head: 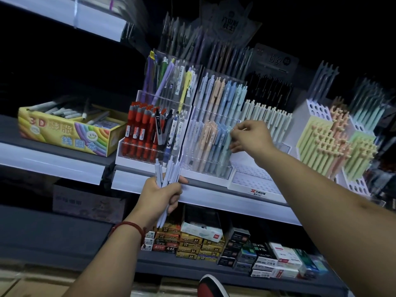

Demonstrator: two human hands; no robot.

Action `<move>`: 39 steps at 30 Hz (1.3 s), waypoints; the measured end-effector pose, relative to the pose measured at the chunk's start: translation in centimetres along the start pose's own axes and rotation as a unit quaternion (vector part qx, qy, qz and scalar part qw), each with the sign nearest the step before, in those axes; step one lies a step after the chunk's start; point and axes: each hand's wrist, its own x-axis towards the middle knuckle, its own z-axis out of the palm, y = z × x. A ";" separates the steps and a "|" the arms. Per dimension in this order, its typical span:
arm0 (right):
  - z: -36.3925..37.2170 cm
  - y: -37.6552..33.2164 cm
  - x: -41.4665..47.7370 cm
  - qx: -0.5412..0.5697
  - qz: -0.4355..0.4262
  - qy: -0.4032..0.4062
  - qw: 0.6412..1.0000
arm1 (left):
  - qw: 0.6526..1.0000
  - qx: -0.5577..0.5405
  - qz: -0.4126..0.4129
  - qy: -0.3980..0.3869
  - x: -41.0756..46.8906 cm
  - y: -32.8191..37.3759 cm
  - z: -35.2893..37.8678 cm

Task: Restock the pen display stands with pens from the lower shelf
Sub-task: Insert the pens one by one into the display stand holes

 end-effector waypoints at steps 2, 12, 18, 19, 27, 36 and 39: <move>0.4 0.6 -0.3 0.014 -0.002 0.018 1.000 | 1.000 0.012 -0.002 -0.001 -0.1 0.1 -0.1; 3.1 1.5 -2.2 0.045 -0.024 0.092 0.994 | 0.998 0.059 0.003 0.006 -2.2 1.6 -2.0; 2.7 1.5 -2.8 0.097 -0.002 0.089 0.991 | 0.998 0.063 0.005 0.017 -3.4 2.6 -2.7; 2.7 1.6 -2.8 0.105 0.002 0.091 0.990 | 0.998 0.062 0.004 0.014 -3.5 2.6 -2.7; 2.5 1.5 -2.8 0.149 0.037 0.098 0.983 | 0.995 0.100 -0.010 -0.012 -4.1 2.5 -2.2; 3.1 1.0 -2.0 0.083 0.031 0.099 0.991 | 1.000 0.002 -0.015 -0.011 -3.4 2.8 -1.0; 3.3 1.1 -2.5 0.031 0.042 0.130 0.990 | 0.998 -0.045 -0.017 -0.041 -3.3 3.3 -0.9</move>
